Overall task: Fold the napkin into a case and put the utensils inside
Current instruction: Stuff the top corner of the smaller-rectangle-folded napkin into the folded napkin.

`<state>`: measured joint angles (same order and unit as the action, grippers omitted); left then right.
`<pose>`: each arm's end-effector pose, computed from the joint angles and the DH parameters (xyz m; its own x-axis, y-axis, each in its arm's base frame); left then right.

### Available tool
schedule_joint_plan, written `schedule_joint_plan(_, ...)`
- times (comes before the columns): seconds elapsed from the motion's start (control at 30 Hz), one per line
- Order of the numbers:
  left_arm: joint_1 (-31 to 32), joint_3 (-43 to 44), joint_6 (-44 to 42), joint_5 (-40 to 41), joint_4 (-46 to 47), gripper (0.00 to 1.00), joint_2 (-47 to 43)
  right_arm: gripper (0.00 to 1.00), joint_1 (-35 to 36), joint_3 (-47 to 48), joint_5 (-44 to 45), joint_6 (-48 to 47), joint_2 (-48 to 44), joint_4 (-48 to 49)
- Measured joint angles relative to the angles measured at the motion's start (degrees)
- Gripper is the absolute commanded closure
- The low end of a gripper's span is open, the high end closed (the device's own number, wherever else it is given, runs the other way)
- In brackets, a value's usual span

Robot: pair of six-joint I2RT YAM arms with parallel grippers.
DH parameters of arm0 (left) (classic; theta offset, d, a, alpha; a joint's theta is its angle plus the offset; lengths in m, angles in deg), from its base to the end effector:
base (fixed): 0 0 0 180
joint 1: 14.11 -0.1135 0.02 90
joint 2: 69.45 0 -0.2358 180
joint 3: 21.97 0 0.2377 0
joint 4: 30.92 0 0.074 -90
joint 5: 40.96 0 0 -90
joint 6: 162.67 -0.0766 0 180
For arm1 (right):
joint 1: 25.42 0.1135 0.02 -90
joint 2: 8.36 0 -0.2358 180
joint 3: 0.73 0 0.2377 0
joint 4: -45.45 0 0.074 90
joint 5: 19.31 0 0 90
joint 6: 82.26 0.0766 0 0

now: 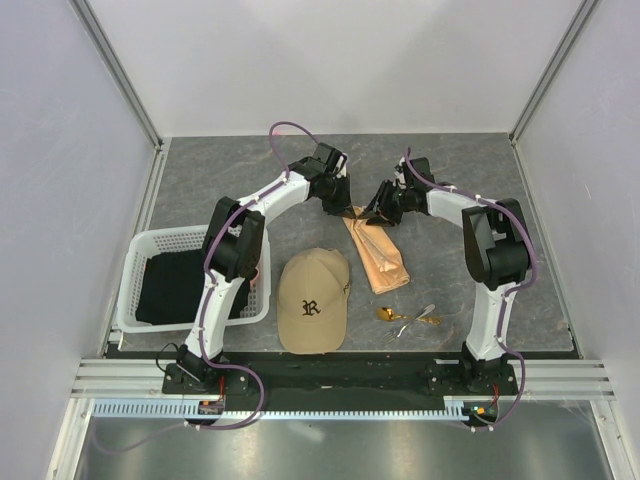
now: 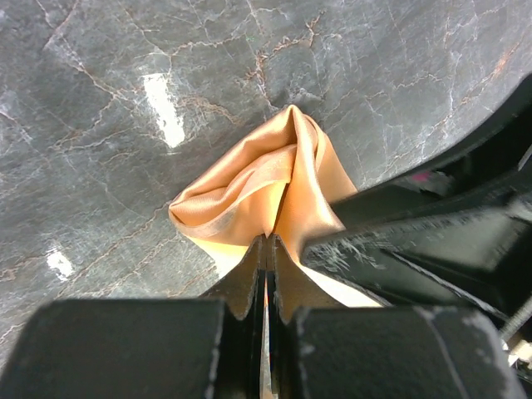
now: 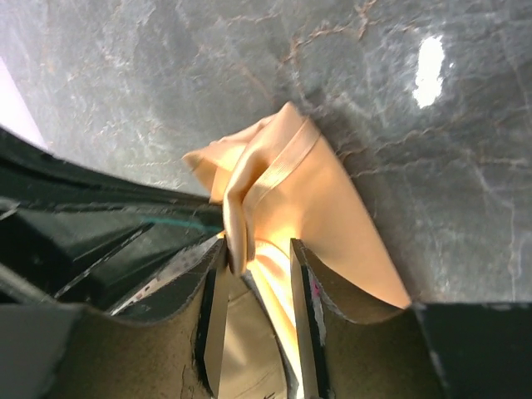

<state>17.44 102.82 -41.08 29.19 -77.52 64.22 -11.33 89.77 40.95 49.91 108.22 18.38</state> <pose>0.4129 -0.2840 0.1270 -0.9418 0.0001 -0.3362 0.1911 0.8228 -0.5352 0.4013 0.1399 0.1074 -0.9109 0.3724 -0.1780 0.1505 0.7013 0.6968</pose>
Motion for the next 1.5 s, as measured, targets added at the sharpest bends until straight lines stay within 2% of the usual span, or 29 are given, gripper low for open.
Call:
schedule_joint_plan(0.57,0.1,0.0,0.0,-0.3,0.7,0.98,0.0,0.56,-0.5,2.1,-0.5,-0.4,-1.0,-1.0)
schedule_joint_plan(1.13,0.1,-0.6,0.0,-0.3,0.9,0.98,0.0,0.6,-0.7,3.9,-1.5,-0.4,1.2,-1.2)
schedule_joint_plan(1.23,0.1,-0.6,0.0,-0.3,0.9,0.98,0.0,0.73,-0.4,3.9,-1.5,-0.4,1.4,-1.1)
schedule_joint_plan(1.27,0.1,-0.6,0.0,-0.4,0.9,0.98,0.0,0.82,-0.3,3.9,-1.5,-0.4,1.5,-1.1)
schedule_joint_plan(1.43,0.1,-0.6,0.0,-0.6,1.3,0.98,-0.1,0.94,0.3,3.9,-1.5,-0.4,2.3,-0.4)
schedule_joint_plan(1.5,0.1,-0.7,0.0,-0.6,1.2,0.98,-0.1,0.94,0.7,3.9,-1.4,-0.3,3.0,-0.2)
